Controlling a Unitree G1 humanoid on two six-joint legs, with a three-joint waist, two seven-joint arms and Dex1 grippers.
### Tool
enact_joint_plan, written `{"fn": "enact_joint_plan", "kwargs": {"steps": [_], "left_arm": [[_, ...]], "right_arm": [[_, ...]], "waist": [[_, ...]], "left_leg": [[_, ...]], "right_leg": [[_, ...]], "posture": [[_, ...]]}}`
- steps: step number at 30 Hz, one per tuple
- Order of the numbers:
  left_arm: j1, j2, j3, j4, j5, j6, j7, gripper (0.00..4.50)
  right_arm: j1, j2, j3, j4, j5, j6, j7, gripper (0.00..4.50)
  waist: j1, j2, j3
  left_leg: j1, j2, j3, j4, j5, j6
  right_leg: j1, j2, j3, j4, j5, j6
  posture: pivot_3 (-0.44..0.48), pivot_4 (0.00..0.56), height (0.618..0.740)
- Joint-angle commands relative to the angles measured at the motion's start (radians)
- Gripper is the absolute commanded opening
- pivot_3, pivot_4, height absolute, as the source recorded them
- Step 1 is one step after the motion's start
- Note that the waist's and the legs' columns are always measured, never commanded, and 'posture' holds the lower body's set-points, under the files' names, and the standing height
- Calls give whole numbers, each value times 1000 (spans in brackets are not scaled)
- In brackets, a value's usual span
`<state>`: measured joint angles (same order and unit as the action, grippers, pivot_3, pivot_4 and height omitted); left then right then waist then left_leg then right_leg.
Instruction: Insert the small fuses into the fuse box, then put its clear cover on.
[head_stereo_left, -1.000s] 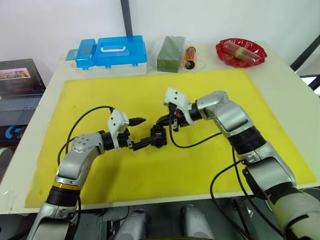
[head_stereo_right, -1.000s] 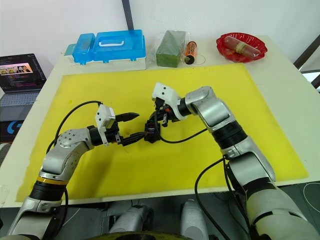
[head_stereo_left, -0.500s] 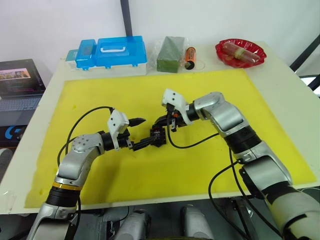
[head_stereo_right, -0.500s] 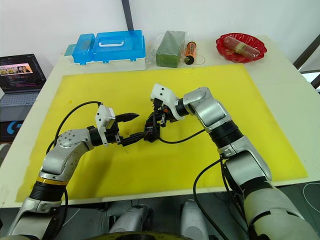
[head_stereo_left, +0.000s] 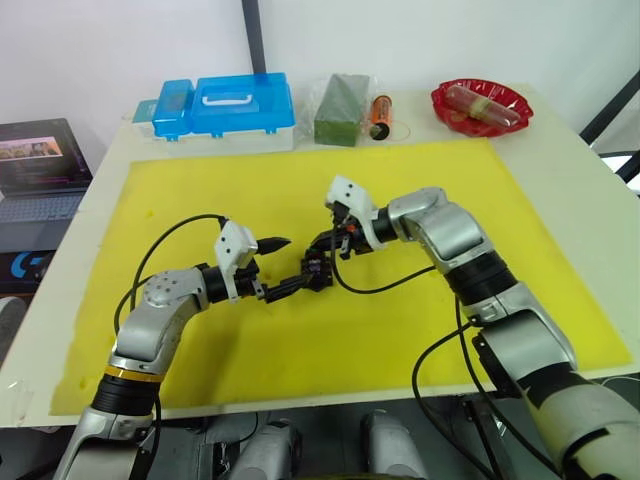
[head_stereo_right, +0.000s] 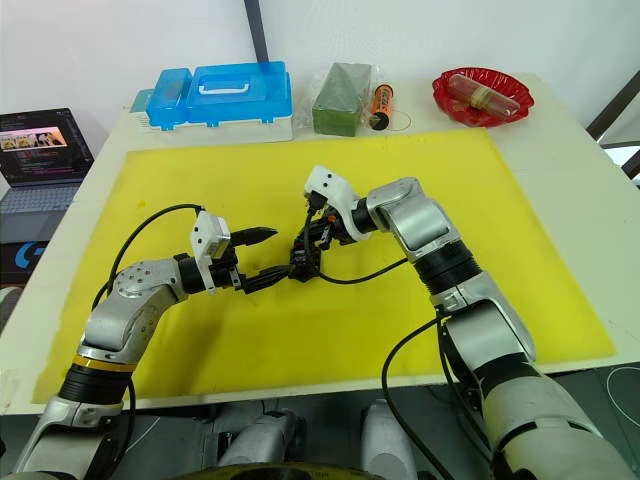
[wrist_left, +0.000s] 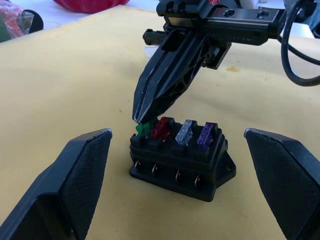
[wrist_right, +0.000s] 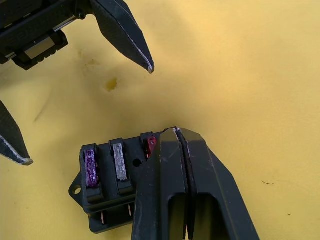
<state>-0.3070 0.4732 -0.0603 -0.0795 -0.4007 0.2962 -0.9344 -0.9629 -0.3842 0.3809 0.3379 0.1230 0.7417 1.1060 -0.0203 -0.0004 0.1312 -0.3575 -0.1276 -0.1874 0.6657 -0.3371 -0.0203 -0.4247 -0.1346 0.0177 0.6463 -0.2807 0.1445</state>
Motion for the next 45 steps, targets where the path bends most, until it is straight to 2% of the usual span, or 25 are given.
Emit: {"fn": "enact_joint_plan", "kwargs": {"steps": [1,26,45], "left_arm": [[-2,15,14,-22,4,-17,-4,4500],[4,20,8,-31,7,-15,-3,4500],[0,18,9,-22,18,-25,-13,4500]], "right_arm": [[28,-1,31,33,-22,40,-5,16],[89,0,68,93,-42,69,-10,16],[122,-16,75,58,-43,60,-5,16]], "waist": [[0,0,0],[3,-1,-15],[4,-2,-18]], "left_leg": [[0,0,0,0,0,0],[1,-1,-1,0,0,0],[2,-1,-1,0,0,0]], "right_leg": [[0,0,0,0,0,0],[2,0,0,0,0,0],[2,-1,0,0,0,0]], "posture": [[0,150,740],[0,150,740],[0,150,740]]}}
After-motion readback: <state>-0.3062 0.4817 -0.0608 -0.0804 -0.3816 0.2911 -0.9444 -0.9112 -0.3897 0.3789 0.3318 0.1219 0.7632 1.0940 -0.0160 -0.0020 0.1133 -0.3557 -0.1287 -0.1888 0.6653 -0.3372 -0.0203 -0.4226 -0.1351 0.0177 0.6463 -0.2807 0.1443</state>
